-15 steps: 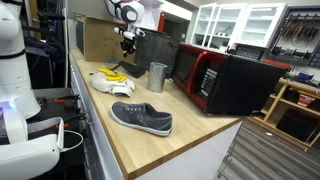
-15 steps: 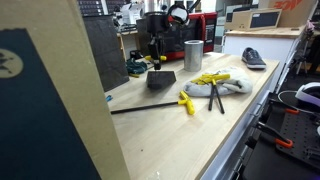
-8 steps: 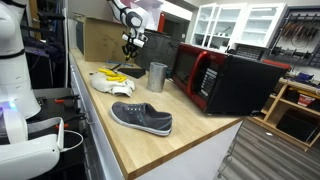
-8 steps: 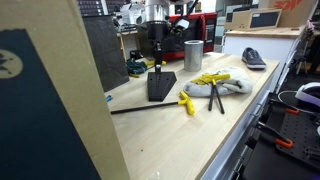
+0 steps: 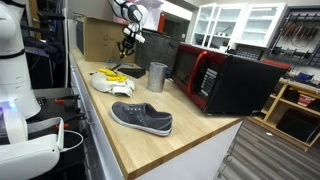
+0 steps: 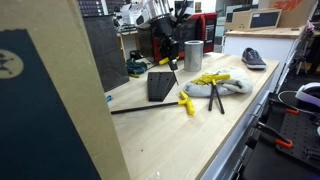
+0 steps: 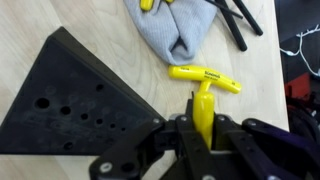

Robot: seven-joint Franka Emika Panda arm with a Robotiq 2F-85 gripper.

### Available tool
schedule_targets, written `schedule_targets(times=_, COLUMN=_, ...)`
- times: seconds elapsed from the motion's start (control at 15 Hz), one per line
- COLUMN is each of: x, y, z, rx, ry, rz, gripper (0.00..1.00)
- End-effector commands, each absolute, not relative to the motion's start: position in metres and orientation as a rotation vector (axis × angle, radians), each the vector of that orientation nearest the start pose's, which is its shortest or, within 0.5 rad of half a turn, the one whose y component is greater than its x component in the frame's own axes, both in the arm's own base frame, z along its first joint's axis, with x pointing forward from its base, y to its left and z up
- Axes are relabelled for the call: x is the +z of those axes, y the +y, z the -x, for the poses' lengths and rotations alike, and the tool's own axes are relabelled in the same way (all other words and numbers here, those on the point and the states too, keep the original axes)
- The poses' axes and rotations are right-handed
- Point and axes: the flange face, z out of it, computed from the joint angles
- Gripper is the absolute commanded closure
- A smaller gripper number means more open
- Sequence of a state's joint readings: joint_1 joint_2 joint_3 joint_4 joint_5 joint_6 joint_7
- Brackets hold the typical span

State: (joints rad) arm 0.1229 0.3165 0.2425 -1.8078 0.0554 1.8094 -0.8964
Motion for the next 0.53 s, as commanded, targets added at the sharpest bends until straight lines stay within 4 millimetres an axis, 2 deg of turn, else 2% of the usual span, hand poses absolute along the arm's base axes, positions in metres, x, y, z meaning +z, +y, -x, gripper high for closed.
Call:
schedule_targets(times=0.0, x=0.381, y=0.211, z=-0.544, rx=0.439, ry=-1.828, rz=2.387, gripper=0.98)
schedule_targets(times=0.27, x=0.390, y=0.208, z=-0.530, rx=0.323, ry=-1.792, rz=2.424, gripper=0.98)
schedule_targets(times=0.47, x=0.385, y=0.196, z=-0.513, rx=0.248, ry=-1.692, rz=2.450, gripper=0.98)
